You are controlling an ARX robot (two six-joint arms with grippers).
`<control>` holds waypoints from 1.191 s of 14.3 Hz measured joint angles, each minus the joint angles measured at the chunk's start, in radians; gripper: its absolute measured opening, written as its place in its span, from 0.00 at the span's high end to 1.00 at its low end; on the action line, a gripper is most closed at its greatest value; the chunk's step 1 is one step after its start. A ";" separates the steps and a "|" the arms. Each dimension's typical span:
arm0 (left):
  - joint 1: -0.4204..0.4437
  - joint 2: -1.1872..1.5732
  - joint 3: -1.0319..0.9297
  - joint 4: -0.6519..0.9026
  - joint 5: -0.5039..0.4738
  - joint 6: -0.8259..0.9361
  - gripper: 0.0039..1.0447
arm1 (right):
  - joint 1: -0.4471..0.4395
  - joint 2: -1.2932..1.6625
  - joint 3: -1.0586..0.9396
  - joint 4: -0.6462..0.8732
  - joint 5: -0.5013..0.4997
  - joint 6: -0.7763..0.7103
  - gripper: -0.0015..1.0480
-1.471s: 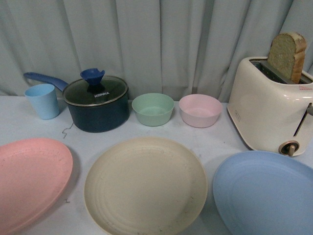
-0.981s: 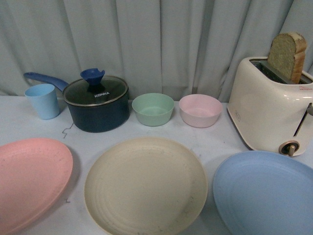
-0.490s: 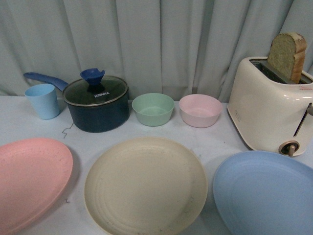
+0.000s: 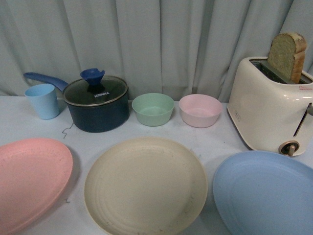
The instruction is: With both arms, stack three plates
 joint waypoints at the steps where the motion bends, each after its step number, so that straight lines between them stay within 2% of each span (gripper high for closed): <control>1: 0.000 0.000 0.000 0.000 0.000 0.000 0.06 | 0.000 0.000 0.000 0.000 0.000 0.000 0.06; 17: 0.000 0.000 0.000 0.000 0.000 0.000 0.06 | 0.000 0.000 0.000 0.000 0.000 0.000 0.06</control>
